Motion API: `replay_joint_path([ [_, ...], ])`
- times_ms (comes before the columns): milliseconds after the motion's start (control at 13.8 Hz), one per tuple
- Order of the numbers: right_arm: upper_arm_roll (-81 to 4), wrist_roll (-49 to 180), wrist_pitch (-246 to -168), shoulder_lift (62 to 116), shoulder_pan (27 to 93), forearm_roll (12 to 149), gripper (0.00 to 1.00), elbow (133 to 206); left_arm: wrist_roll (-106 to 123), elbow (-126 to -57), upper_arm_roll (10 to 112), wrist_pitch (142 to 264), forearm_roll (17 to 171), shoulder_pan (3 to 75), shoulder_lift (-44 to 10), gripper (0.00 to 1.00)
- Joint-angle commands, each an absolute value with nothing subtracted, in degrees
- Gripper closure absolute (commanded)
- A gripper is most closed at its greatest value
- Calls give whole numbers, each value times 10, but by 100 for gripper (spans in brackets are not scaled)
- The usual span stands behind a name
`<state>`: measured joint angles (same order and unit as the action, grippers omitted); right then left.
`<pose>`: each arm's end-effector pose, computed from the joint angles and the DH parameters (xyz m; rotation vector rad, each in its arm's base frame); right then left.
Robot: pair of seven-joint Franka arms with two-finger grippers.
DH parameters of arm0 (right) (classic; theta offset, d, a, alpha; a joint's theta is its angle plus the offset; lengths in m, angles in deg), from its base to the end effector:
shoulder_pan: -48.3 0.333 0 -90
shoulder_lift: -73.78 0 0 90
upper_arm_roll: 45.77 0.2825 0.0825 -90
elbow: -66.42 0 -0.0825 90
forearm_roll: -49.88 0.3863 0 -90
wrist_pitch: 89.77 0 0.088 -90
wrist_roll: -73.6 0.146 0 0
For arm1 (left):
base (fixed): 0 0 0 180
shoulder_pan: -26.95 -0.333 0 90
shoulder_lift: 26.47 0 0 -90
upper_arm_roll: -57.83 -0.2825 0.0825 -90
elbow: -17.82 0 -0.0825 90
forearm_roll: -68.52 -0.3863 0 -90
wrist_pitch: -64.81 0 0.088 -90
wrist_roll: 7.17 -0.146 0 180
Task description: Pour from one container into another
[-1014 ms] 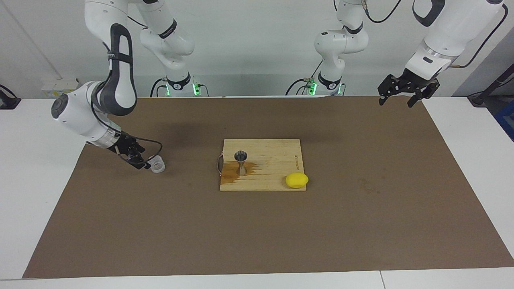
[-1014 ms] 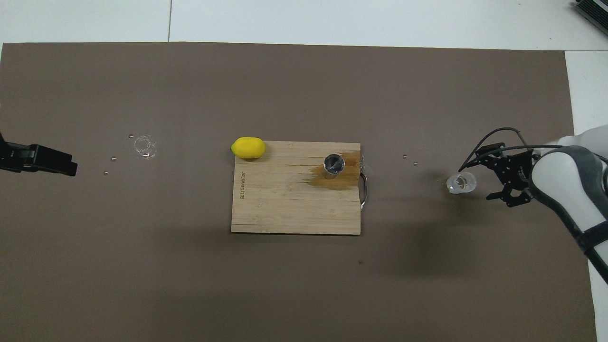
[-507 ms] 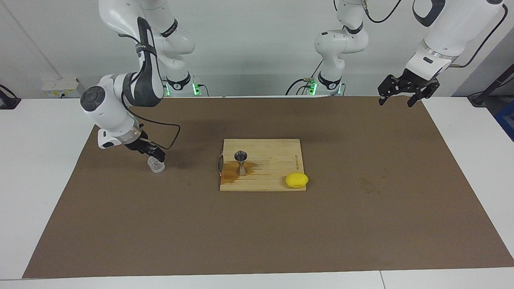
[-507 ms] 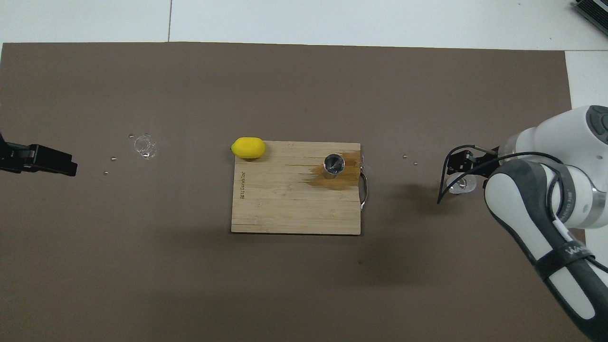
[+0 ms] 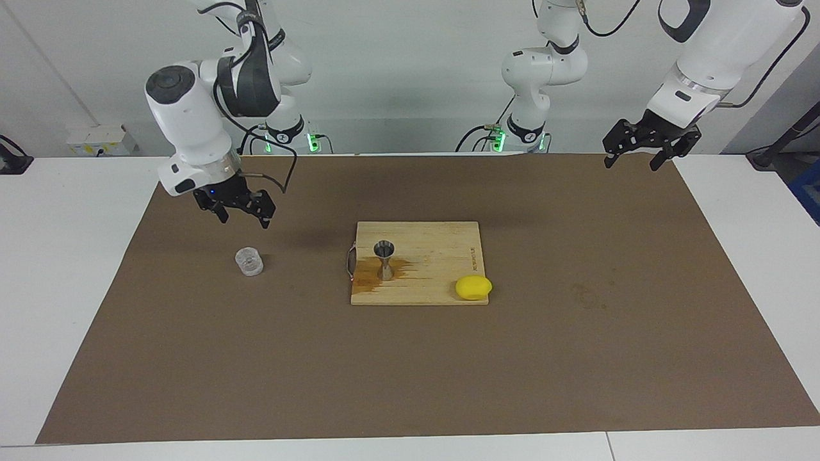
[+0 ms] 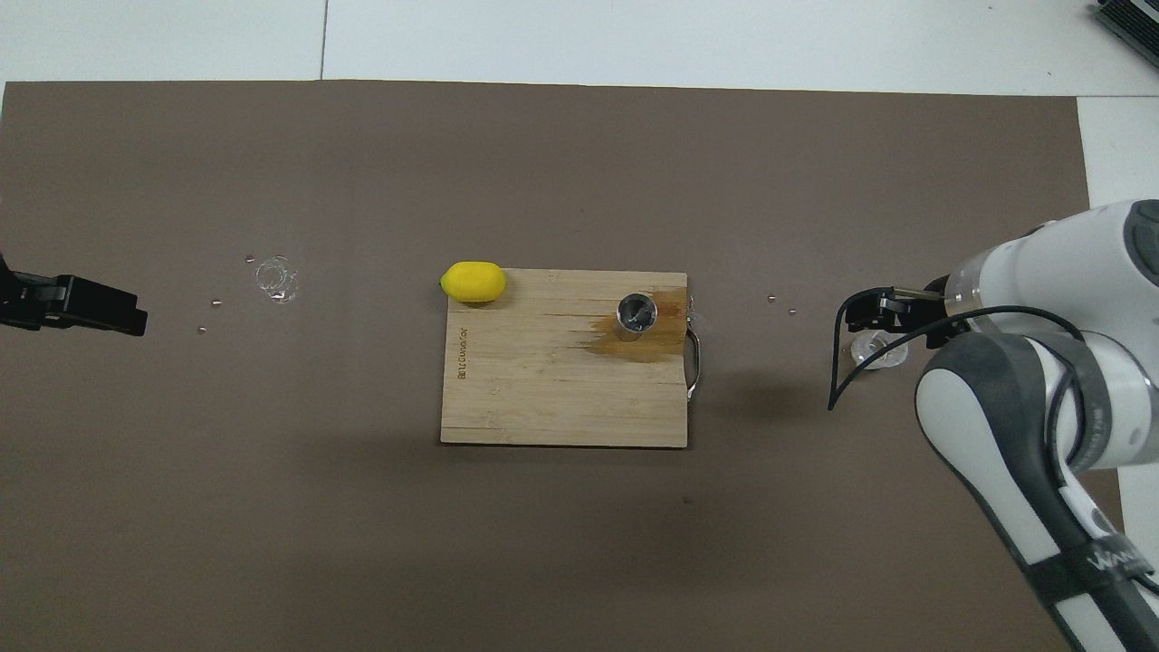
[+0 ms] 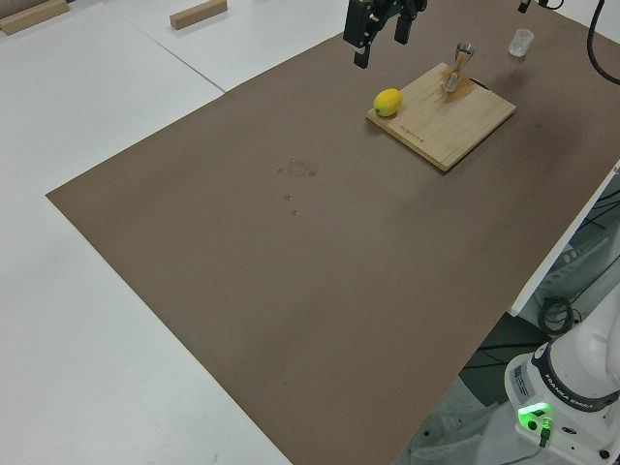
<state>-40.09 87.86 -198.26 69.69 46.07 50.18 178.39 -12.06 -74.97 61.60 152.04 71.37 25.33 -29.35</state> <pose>0.5436 0.0339 0.4353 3.1268 -0.2988 0.0165 0.5348 -0.0282 0.5525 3.0873 -0.1916 -0.0708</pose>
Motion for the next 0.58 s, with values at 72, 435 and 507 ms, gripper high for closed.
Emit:
replay_joint_path([
  [72, -401, 862, -1863, 716, 458, 473, 0, 1642, -113, -768, 613, 1521, 705, 258, -310, 0],
  [435, -401, 846, -1757, 753, 455, 480, 7, 1532, -113, -768, 613, 1521, 705, 258, -310, 0],
  [507, -401, 842, -1757, 751, 457, 483, 7, 1538, -113, -768, 613, 1521, 705, 258, -310, 0],
])
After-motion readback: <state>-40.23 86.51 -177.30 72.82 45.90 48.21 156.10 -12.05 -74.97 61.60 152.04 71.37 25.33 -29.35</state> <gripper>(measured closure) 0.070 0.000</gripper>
